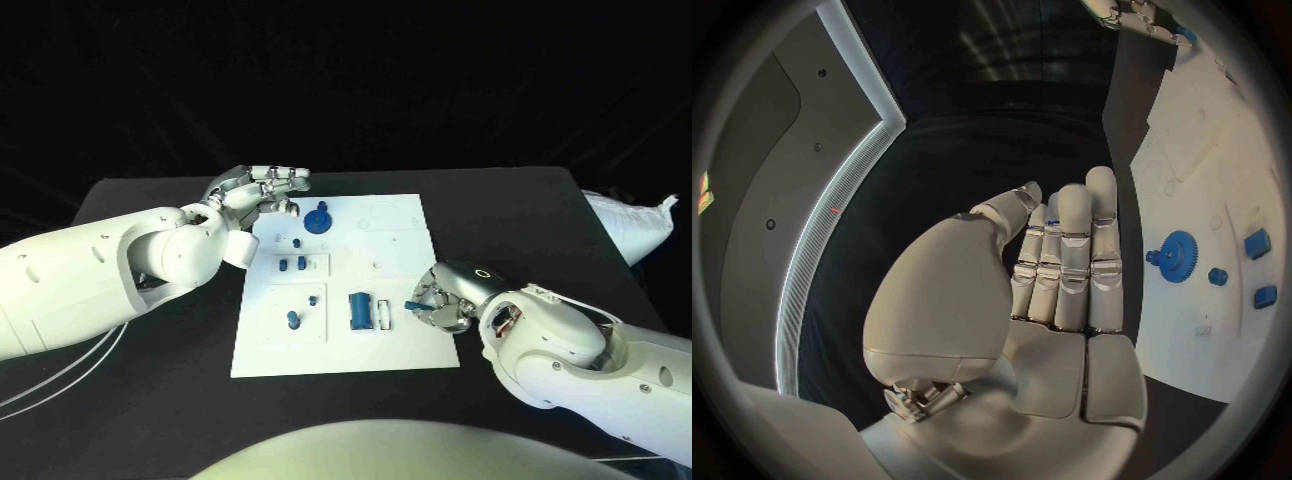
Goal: Assemble the parts on the task board
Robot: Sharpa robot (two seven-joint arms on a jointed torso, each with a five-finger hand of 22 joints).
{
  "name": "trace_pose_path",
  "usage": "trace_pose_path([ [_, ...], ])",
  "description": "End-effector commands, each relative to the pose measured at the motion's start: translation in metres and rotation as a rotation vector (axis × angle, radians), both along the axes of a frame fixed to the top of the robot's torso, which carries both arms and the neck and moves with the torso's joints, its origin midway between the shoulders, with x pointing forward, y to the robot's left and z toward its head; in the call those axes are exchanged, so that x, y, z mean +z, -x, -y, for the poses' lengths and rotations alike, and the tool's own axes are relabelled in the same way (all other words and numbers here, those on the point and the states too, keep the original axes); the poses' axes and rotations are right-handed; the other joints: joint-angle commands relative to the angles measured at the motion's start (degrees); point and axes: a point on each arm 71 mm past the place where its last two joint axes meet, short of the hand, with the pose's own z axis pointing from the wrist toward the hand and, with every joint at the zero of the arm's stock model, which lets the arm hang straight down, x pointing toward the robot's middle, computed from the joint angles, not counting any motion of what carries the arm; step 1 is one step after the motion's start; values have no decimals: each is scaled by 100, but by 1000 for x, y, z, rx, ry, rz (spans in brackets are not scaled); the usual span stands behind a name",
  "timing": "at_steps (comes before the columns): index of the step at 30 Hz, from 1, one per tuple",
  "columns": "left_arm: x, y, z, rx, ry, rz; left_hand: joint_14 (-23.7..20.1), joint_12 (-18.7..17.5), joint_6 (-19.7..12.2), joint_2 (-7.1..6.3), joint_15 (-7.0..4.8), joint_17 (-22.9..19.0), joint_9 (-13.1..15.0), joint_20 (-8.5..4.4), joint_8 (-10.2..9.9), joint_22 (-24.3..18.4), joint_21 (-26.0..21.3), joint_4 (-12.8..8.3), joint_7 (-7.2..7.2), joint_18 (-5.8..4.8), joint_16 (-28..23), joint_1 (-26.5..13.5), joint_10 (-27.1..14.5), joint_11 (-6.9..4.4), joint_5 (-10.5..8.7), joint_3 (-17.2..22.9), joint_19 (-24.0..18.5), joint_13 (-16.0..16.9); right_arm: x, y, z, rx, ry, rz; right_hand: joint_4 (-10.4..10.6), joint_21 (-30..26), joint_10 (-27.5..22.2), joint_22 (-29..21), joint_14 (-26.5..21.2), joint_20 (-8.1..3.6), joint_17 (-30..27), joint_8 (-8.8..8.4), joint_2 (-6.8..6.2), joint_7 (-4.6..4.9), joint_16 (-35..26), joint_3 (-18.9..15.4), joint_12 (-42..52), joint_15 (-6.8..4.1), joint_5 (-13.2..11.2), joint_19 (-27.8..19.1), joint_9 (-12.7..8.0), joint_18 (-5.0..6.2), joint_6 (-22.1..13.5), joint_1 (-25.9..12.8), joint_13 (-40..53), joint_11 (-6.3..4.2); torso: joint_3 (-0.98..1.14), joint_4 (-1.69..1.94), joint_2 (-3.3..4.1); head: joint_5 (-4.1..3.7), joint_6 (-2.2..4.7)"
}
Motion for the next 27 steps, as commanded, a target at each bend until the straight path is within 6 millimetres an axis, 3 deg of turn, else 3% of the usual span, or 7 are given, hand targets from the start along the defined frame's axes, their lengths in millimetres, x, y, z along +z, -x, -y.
trace_pose_path([
  [1,1,1,3,-21,8,8,-33,16,-38,57,3,-6,-9,43,22,-9,-30,-12,5,16,-20,2,-27,-2,14,-31,13,7,0,1,-1,-72,-113,-64,18,28,27,11,517,1,1132,21,-3,-37,33,39,34,-52,12,73,178,-24,72,-102,9,4,-3,4,4,0,-6],
  [8,1,1,4,-23,8,8,-36,25,-37,64,2,-10,-8,43,26,-11,-33,-17,5,17,-18,9,-31,-3,16,-30,13,7,-2,0,-7,-96,-163,-132,182,44,65,36,520,-10,1147,40,-40,-55,45,9,76,-60,188,84,218,-29,104,-405,38,-8,-2,0,-1,2,-10],
  [27,1,1,6,-29,10,6,-36,25,-37,64,2,-10,-8,43,26,-11,-33,-17,5,17,-18,9,-31,-3,16,-30,13,7,-14,-9,-24,-114,-187,-242,360,64,106,66,520,-51,1136,138,-32,-137,36,-132,21,-112,222,102,341,-32,252,-727,0,-71,-1,-2,0,23,-26],
])
